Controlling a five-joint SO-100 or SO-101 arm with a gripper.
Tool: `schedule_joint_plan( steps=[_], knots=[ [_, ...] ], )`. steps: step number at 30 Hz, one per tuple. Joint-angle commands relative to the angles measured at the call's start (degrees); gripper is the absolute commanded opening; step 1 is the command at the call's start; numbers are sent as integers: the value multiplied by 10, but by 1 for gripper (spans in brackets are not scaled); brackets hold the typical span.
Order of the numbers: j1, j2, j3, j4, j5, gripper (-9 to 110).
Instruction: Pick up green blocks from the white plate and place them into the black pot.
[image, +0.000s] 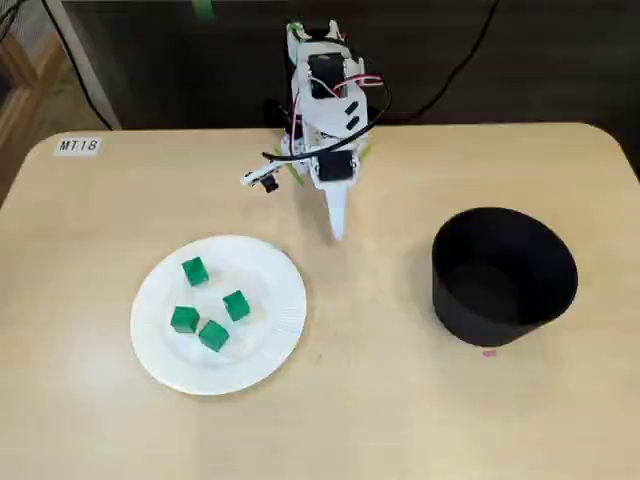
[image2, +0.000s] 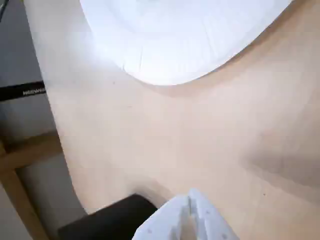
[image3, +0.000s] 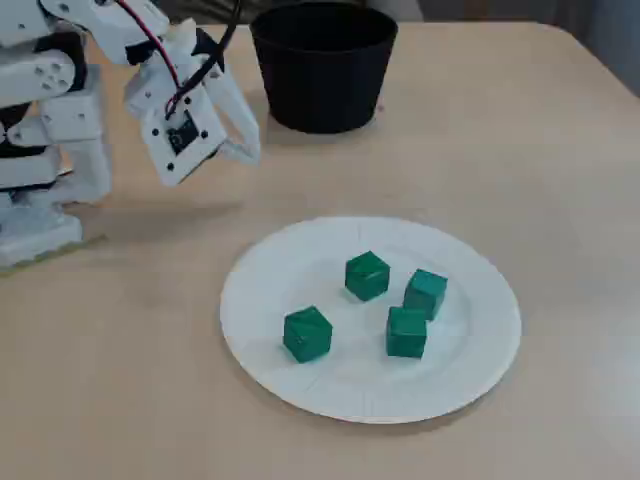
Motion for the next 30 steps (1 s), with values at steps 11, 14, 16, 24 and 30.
schedule_joint_plan(
  steps=[11,14,16,24,30],
  knots=[
    [132,-382,-536,130,-76,-2],
    [132,-385,-536,129,-74,-2],
    [137,-387,-537,130,-76,-2],
    [258,-559,-607,185,-149,-2],
    [291,-792,-763,262,-173,-2]
  ],
)
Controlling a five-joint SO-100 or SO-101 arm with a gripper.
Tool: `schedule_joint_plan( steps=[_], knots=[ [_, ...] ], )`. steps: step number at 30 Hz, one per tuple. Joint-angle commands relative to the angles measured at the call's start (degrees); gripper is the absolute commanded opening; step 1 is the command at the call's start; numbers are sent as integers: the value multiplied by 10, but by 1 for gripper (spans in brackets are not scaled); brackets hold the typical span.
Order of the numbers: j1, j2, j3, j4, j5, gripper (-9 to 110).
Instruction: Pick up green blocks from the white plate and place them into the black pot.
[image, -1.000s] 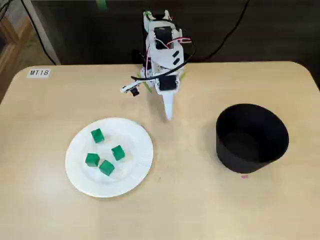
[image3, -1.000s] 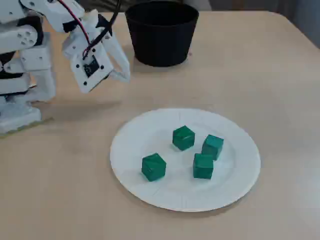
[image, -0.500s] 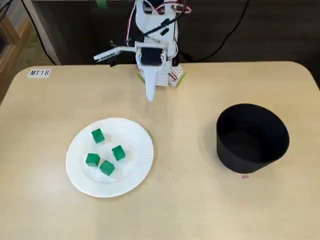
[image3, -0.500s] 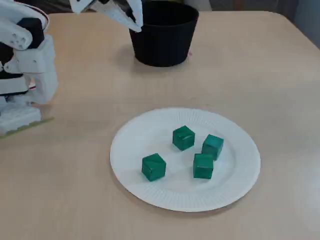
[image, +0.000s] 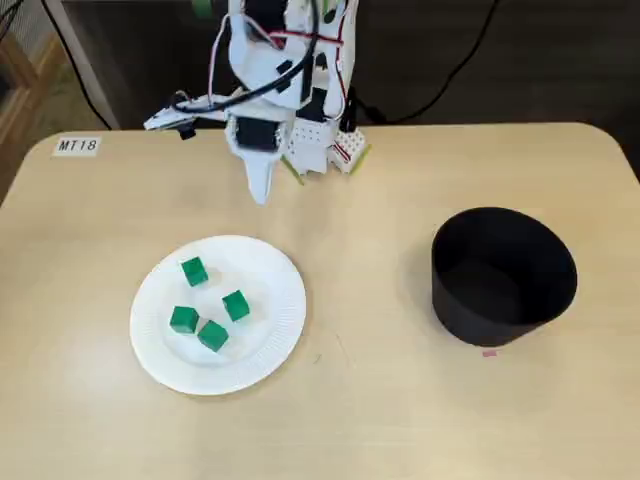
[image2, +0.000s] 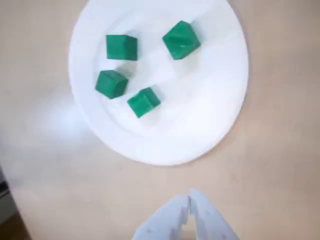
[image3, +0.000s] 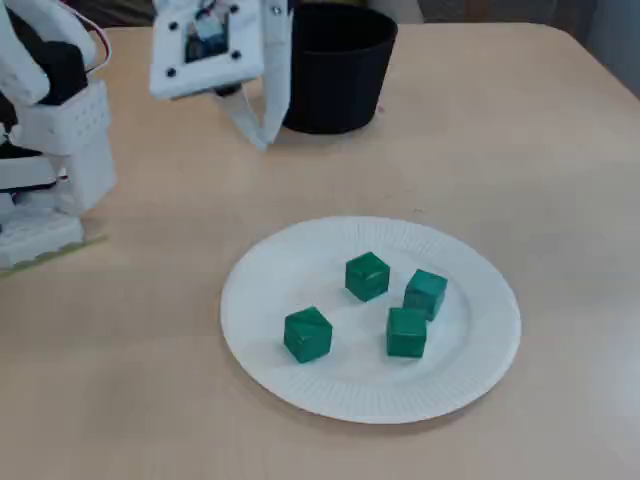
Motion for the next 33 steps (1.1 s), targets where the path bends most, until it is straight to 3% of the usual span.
schedule_joint_plan(
  steps=[1,14,24,29,33],
  knots=[
    [23,-126,-117,47,-11,-2],
    [137,-398,-324,74,-46,-2],
    [141,-521,-473,74,-36,-2],
    [145,-526,-491,74,-62,26],
    [137,-532,-491,73,-58,37]
  ],
)
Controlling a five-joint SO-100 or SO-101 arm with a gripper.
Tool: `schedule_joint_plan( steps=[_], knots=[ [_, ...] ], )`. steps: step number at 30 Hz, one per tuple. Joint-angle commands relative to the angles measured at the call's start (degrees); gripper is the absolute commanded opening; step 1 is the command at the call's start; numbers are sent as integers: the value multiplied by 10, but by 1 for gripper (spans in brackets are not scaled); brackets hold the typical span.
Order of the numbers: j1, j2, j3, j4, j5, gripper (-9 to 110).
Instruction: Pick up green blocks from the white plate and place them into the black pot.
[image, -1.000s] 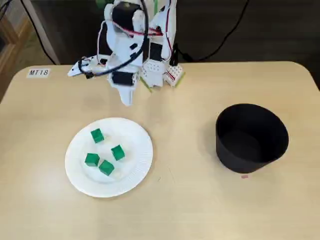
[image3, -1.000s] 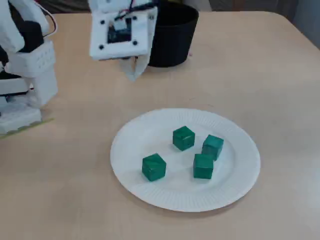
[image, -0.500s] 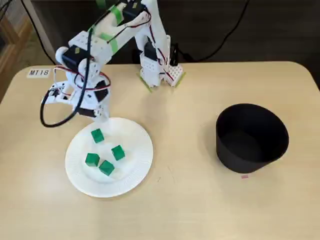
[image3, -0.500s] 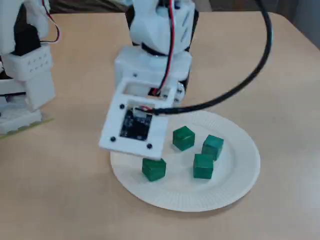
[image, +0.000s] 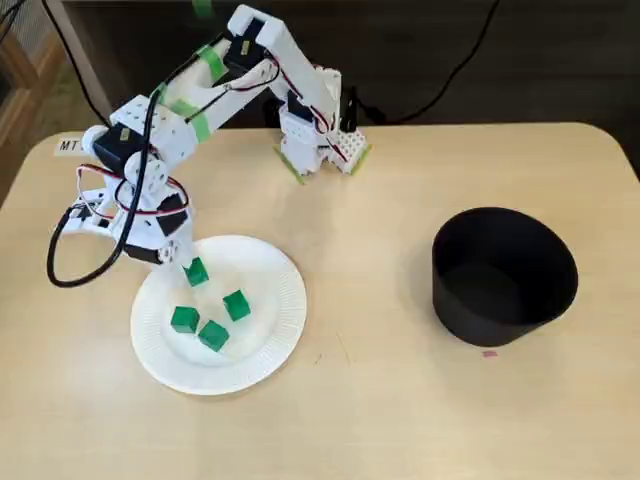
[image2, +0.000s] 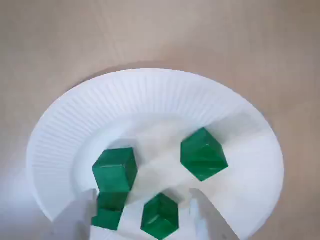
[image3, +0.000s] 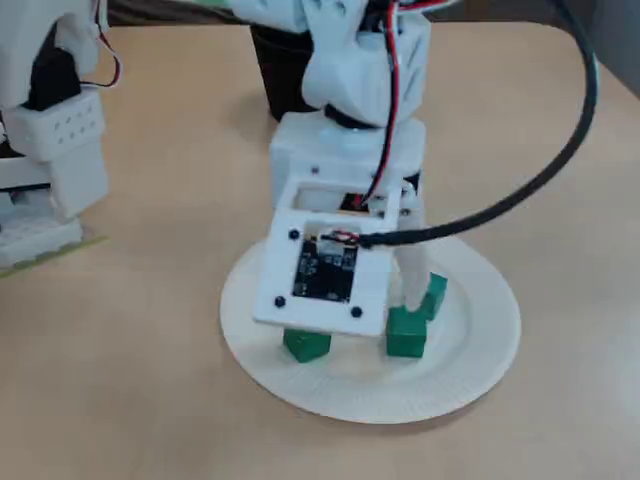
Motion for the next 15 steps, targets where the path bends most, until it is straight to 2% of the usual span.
schedule_joint_plan(
  steps=[1,15],
  knots=[
    [-7,-1,-25,-4,3,39],
    [-40,-48,-62,-57,32,36]
  ],
)
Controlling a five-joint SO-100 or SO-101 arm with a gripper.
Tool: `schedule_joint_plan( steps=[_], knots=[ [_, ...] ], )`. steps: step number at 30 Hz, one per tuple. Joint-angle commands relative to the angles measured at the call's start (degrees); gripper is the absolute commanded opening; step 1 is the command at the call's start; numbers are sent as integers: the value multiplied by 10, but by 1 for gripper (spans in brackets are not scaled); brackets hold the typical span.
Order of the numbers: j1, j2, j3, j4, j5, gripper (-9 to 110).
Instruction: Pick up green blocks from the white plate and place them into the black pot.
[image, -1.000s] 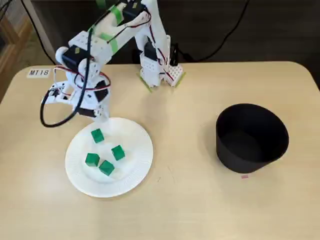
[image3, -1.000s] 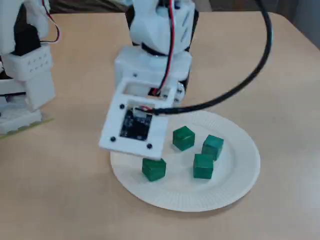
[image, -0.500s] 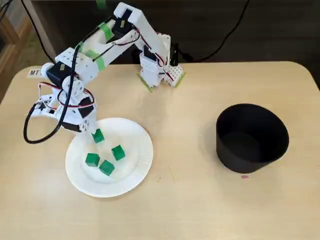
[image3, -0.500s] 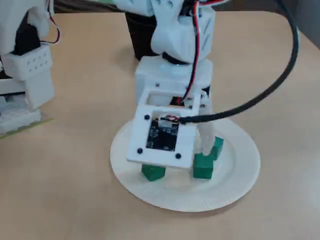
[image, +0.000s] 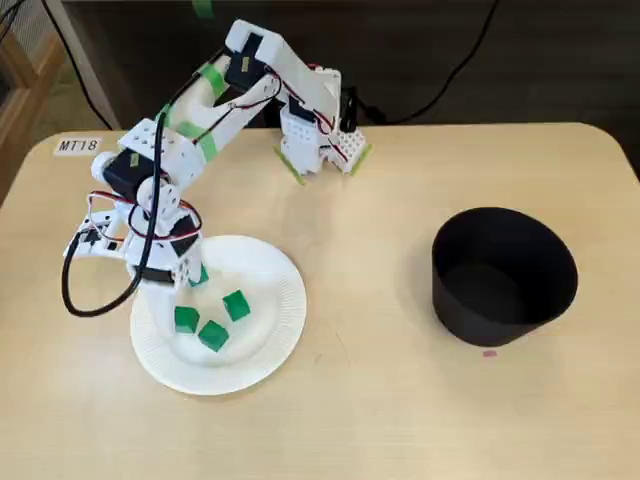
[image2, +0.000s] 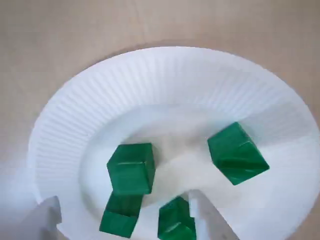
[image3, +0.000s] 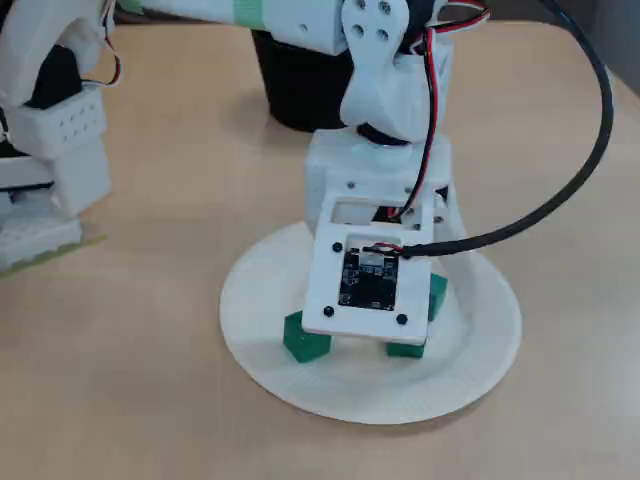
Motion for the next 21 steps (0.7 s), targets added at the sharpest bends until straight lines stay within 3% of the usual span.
schedule_joint_plan(
  steps=[1,13,21],
  knots=[
    [-3,2,-25,-18,14,36],
    [-4,-44,-59,-20,27,35],
    [-10,-69,-79,-35,54,21]
  ],
)
